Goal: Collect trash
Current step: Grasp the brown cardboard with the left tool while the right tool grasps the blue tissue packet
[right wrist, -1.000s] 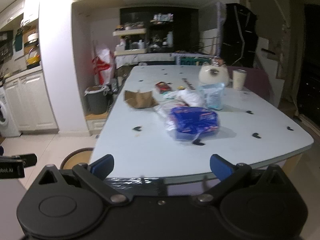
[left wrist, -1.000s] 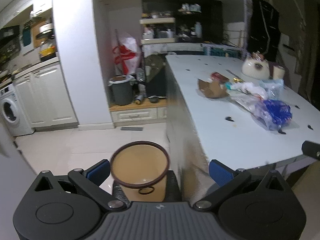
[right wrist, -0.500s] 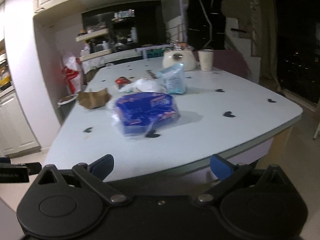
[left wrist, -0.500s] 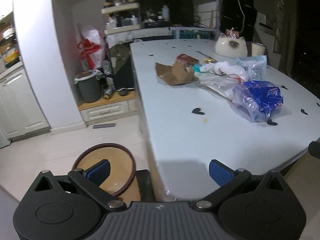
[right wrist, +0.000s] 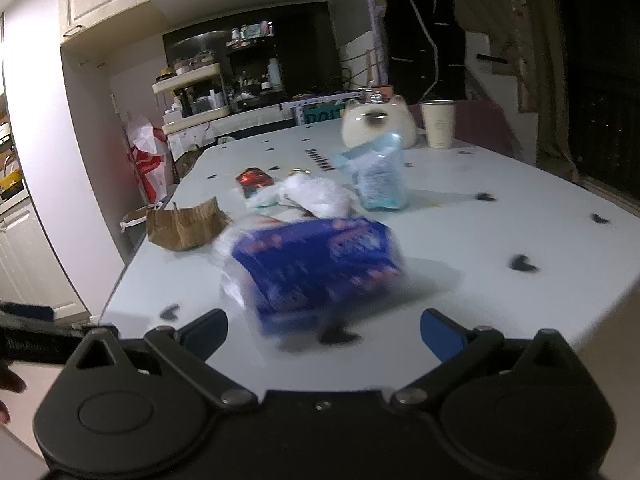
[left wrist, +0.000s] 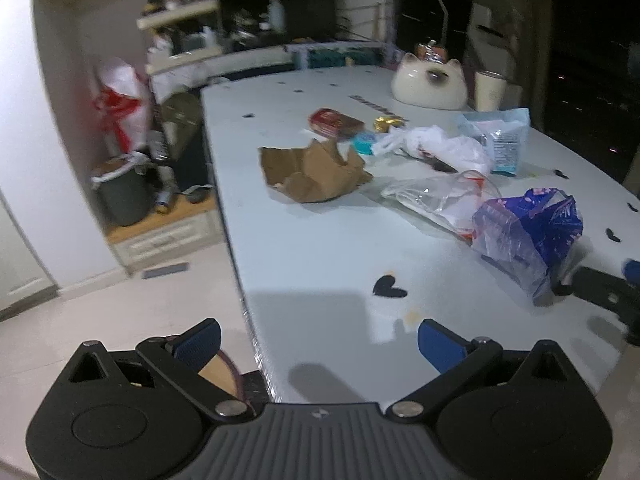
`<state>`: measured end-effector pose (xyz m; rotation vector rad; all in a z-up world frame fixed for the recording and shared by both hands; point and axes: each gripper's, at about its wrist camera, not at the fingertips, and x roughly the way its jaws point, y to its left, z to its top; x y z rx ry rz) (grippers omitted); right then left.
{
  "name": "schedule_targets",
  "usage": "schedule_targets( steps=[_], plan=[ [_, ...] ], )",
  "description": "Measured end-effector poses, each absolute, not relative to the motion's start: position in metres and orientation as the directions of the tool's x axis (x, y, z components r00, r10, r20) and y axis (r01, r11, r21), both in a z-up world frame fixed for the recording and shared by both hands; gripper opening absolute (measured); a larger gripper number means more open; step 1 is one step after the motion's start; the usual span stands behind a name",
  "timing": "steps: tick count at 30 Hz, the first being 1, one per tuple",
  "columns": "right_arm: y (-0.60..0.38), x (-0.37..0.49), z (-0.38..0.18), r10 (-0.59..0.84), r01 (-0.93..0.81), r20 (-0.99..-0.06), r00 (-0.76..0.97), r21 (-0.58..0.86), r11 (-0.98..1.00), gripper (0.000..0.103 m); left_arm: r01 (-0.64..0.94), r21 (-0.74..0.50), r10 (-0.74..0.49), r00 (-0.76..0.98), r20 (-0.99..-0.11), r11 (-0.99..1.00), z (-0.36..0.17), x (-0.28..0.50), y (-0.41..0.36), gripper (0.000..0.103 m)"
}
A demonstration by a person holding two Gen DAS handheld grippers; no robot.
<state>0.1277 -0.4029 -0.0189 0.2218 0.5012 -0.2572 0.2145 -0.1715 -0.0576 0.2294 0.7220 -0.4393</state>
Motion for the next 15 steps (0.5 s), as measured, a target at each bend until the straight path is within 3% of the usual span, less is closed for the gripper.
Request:
schedule_targets(
  steps=[8, 15],
  plan=[
    [-0.371, 0.182, -0.024, -0.256, 0.313, -0.511, 0.821, 0.027, 0.949, 0.103, 0.471, 0.088, -0.292, 0.672, -0.68, 0.878, -0.058, 0.259, -0.163, 0.103],
    [-0.385, 0.18, -0.035, -0.338, 0.387, -0.54, 0.771, -0.024, 0.922, 0.103, 0.523, 0.084, -0.374, 0.704, -0.603, 0.848, -0.053, 0.301, -0.16, 0.103]
  ],
)
